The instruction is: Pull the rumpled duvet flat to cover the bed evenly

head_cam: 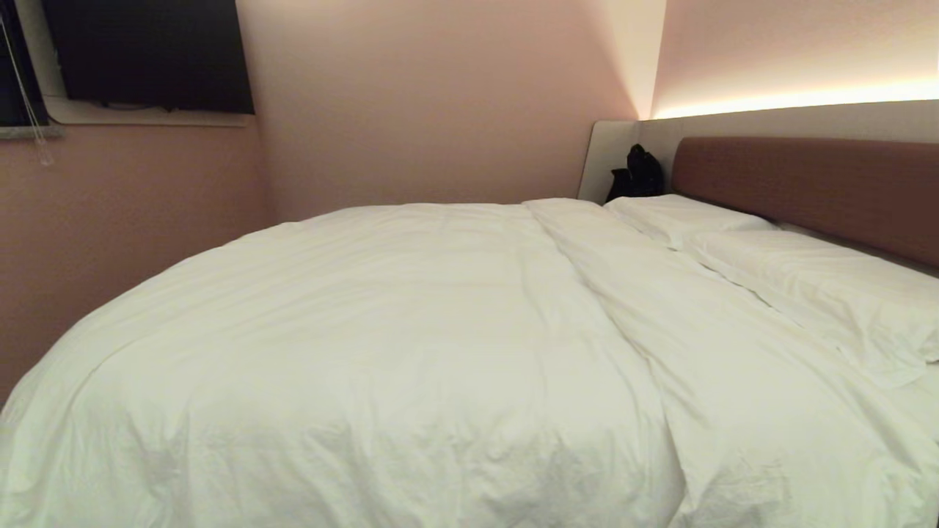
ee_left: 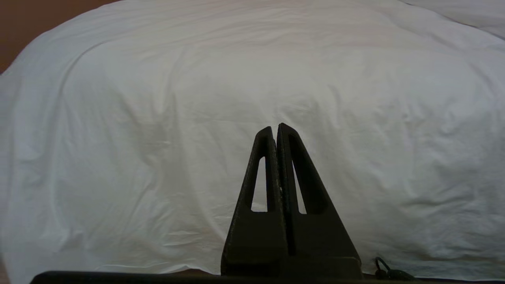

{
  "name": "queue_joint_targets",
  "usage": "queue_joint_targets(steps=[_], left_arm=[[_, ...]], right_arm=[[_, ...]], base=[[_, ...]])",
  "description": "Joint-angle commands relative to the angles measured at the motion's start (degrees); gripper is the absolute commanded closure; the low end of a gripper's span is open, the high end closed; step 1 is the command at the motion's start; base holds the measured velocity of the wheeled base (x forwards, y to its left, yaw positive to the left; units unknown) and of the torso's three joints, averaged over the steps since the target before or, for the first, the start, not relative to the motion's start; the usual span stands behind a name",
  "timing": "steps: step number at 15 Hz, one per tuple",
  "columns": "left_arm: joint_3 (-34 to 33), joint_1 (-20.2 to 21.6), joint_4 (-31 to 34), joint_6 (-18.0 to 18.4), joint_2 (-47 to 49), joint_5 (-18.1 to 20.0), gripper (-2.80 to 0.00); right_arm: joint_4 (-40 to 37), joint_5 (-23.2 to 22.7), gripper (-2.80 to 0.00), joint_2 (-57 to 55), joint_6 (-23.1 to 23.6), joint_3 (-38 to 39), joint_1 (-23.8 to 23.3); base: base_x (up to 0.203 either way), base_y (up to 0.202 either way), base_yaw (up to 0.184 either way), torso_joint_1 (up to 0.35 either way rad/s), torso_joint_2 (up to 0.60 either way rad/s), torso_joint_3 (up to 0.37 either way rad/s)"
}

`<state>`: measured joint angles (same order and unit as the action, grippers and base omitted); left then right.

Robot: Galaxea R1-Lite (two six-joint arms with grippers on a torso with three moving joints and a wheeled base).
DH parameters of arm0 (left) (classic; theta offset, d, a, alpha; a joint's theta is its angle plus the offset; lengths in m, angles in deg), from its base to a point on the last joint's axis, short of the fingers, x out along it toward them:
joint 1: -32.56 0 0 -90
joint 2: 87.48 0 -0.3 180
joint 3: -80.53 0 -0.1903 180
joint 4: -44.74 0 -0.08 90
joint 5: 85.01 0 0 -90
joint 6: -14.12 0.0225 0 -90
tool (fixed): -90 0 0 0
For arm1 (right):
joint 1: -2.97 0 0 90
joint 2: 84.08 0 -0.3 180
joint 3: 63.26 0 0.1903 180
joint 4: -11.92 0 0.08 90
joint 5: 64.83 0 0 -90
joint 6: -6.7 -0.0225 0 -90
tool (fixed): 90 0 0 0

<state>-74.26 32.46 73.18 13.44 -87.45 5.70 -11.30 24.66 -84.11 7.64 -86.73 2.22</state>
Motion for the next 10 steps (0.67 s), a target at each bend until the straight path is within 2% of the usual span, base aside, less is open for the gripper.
queue_joint_targets(steps=[1, 10], left_arm=[[0.0, 0.0, 0.0, 0.0, 0.0, 0.0, 0.00], [0.0, 0.0, 0.0, -0.1, 0.0, -0.1, 0.00]], right_arm=[[0.0, 0.0, 0.00, 0.0, 0.0, 0.0, 0.0], [0.0, 0.0, 0.00, 0.0, 0.0, 0.0, 0.0]], base=[[0.000, 0.197, 0.001, 0.005, 0.00, 0.005], [0.000, 0.195, 0.001, 0.001, 0.00, 0.002]])
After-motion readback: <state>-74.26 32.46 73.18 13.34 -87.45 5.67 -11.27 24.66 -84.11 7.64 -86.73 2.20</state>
